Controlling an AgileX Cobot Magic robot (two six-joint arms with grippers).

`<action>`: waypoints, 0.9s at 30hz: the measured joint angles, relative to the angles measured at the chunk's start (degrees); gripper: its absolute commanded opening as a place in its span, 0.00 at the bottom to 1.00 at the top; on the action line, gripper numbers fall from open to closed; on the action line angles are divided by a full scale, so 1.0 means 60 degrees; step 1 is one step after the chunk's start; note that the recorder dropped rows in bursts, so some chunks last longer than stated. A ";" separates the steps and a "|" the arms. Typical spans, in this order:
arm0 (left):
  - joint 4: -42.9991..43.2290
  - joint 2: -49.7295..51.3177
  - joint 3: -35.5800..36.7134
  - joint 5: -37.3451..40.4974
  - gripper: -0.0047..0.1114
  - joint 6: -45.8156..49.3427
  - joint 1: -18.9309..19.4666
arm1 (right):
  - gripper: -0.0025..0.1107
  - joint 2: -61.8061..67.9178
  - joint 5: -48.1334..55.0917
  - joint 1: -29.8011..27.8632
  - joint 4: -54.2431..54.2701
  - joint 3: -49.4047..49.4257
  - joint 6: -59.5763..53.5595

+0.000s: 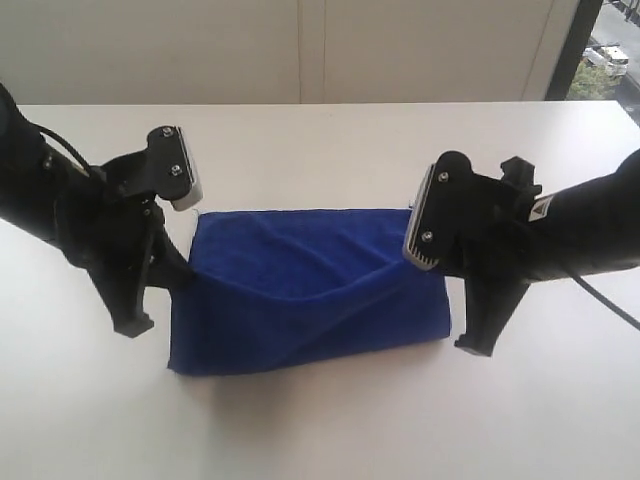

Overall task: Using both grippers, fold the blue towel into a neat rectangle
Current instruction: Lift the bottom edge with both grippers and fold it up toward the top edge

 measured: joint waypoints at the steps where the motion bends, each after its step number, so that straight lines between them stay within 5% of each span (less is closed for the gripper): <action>1: 0.0017 0.0000 0.0000 -0.0315 0.04 -0.0217 0.0000 | 0.03 0.0000 -0.0296 0.0000 0.0000 0.0000 0.0000; 8: 0.0035 0.0000 -0.0022 -0.2313 0.04 -0.1354 0.0000 | 0.03 0.0245 -0.1945 0.0000 -0.0017 -0.0078 0.0230; 27: 0.0035 0.2038 -0.1550 -0.3436 0.04 -0.2089 0.0719 | 0.03 0.3077 -0.3225 -0.0164 -0.0017 -0.1981 0.0477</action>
